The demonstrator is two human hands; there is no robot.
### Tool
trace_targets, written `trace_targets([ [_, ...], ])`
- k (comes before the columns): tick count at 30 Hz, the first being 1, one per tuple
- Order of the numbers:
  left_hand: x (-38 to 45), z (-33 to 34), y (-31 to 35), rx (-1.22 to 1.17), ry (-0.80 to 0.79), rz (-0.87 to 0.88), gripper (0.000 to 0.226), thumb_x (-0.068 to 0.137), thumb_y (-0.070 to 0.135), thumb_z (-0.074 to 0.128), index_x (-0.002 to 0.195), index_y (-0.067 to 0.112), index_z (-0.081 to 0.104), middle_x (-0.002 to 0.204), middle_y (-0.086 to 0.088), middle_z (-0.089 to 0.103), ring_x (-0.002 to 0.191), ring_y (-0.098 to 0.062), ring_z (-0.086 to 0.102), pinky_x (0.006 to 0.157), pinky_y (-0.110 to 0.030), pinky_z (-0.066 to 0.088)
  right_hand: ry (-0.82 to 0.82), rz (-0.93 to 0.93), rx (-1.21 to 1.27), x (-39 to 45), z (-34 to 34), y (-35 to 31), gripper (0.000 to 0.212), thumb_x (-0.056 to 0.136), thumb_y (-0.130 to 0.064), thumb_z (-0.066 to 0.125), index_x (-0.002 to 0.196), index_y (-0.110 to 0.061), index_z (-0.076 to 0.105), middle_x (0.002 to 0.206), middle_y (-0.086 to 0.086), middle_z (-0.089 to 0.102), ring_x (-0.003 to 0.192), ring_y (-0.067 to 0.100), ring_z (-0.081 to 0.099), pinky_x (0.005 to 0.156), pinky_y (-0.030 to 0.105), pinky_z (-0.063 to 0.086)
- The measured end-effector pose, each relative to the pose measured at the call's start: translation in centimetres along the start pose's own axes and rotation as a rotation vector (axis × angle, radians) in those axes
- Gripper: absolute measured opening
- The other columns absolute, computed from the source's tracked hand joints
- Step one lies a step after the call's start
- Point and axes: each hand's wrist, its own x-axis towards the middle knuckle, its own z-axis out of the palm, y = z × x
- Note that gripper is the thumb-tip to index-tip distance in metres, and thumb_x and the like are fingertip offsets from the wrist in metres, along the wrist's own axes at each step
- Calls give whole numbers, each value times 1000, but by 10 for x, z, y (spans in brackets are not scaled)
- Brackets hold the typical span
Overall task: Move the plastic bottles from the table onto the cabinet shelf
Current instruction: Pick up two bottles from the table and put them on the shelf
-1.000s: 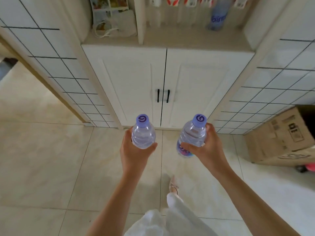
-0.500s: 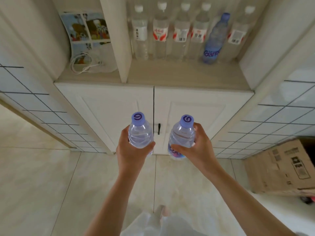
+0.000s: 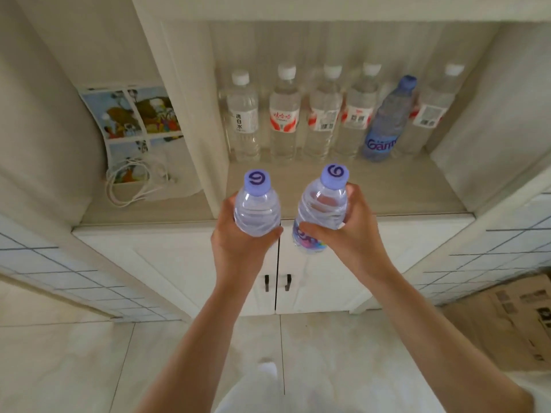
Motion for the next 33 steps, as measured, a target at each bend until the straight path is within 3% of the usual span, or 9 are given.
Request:
trace_targets([
  [4, 38, 12, 14, -9, 1, 83, 58, 63, 10, 88, 107, 28, 55, 88, 18, 65, 75, 7, 61, 64, -8, 44, 65, -49, 23, 40, 13, -9, 60, 61, -16, 87, 110, -17, 53, 94, -8, 68, 85, 6, 66, 74, 24, 52],
  [7, 61, 20, 22, -20, 22, 85, 61, 64, 11, 88, 111, 28, 52, 92, 20, 61, 78, 15, 58, 62, -2, 41, 83, -55, 34, 69, 23, -12, 61, 60, -22, 88, 110, -18, 53, 98, -6, 68, 90, 11, 68, 80, 35, 56],
  [10, 85, 28, 27, -2, 57, 38, 72, 63, 19, 89, 124, 19, 51, 98, 17, 58, 83, -1, 59, 61, -6, 39, 68, -63, -7, 98, 35, -12, 65, 57, -34, 86, 110, -13, 56, 98, -3, 70, 90, 14, 69, 80, 43, 57],
  [16, 119, 43, 26, -11, 75, -39, 68, 69, 21, 87, 122, 16, 46, 84, 21, 51, 69, 8, 51, 46, -4, 37, 74, -73, 19, 130, 52, -12, 70, 62, -17, 88, 114, -10, 43, 97, -11, 62, 89, 4, 65, 72, 17, 51],
  [25, 157, 58, 17, -3, 133, -85, 69, 56, 15, 93, 104, 20, 44, 83, 18, 55, 72, -11, 61, 66, -27, 53, 11, -49, 3, 162, 65, 0, 73, 63, -18, 89, 118, -7, 42, 89, -20, 54, 77, -10, 52, 63, 3, 40],
  [27, 161, 59, 17, -1, 139, -90, 66, 58, 15, 93, 105, 19, 45, 82, 19, 54, 71, -8, 61, 61, -18, 54, 0, -58, 2, 165, 67, 4, 78, 62, -20, 89, 121, -3, 41, 89, -18, 53, 75, -11, 50, 60, -1, 39],
  [29, 163, 60, 20, -8, 144, -96, 63, 61, 13, 91, 107, 16, 48, 81, 17, 53, 67, 2, 55, 49, -3, 41, 10, -62, 4, 167, 68, 6, 79, 64, -18, 88, 123, -2, 39, 88, -19, 53, 74, -11, 51, 59, -1, 39],
  [31, 164, 61, 21, -5, 150, -104, 62, 63, 14, 90, 109, 15, 49, 80, 15, 53, 66, -4, 56, 49, -5, 37, 35, -56, 1, 169, 72, 6, 77, 66, -18, 87, 124, -3, 39, 89, -18, 56, 75, -7, 55, 59, 0, 39],
  [33, 164, 63, 20, -2, 156, -107, 61, 64, 16, 89, 110, 15, 49, 79, 14, 53, 68, -10, 56, 54, -9, 38, 69, -67, -26, 170, 78, 6, 78, 64, -24, 88, 123, -9, 40, 100, -5, 61, 85, 9, 61, 64, 3, 41],
])
